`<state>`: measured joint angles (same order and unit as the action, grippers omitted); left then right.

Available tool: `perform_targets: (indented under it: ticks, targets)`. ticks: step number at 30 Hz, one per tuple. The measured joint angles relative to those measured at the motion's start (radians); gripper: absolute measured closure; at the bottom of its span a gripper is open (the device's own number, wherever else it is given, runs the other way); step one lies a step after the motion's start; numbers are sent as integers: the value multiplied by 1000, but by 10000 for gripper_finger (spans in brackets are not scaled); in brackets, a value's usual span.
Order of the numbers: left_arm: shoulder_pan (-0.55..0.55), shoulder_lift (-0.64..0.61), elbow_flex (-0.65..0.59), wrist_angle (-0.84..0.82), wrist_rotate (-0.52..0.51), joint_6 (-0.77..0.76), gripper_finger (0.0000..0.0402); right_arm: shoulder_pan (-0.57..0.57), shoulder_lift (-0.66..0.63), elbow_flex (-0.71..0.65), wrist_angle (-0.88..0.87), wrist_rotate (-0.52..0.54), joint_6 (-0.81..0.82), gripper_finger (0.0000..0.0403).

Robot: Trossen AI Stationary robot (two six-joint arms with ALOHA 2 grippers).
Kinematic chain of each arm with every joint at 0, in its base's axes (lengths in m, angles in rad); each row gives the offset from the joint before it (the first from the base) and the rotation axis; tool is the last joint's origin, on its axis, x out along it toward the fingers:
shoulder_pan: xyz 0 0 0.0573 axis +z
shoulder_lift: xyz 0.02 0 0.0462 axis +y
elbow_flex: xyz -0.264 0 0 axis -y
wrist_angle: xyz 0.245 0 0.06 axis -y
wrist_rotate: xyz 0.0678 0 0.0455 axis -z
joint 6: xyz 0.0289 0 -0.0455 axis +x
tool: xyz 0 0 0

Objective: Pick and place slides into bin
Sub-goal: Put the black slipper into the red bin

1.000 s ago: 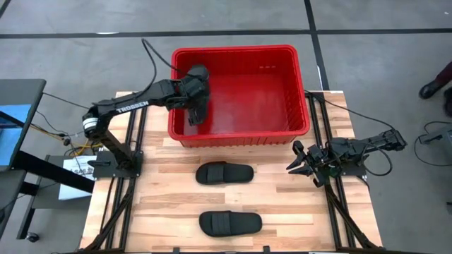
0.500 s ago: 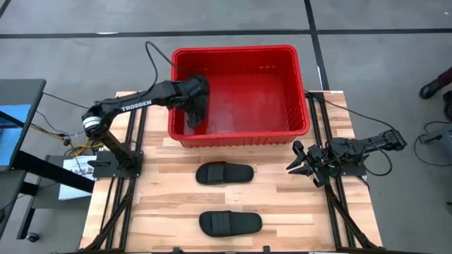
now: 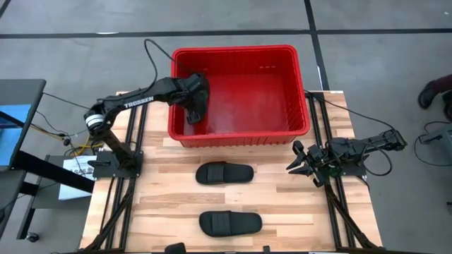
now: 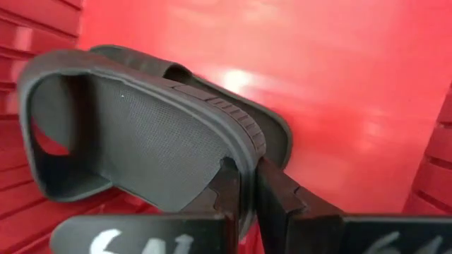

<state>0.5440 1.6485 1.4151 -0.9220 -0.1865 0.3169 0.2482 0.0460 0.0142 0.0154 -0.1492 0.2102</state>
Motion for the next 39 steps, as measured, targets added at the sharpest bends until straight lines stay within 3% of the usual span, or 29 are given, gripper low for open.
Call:
perform_targets:
  ticks: [18, 26, 39]
  targets:
    - [1, 103, 0, 6, 51, 26, 393, 0, 0, 0, 0, 0, 0, 338]
    - [2, 104, 0, 9, 47, 17, 329, 0, 0, 0, 0, 0, 0, 338]
    - [3, 105, 0, 15, 37, -7, 273, 0, 0, 0, 0, 0, 0, 338]
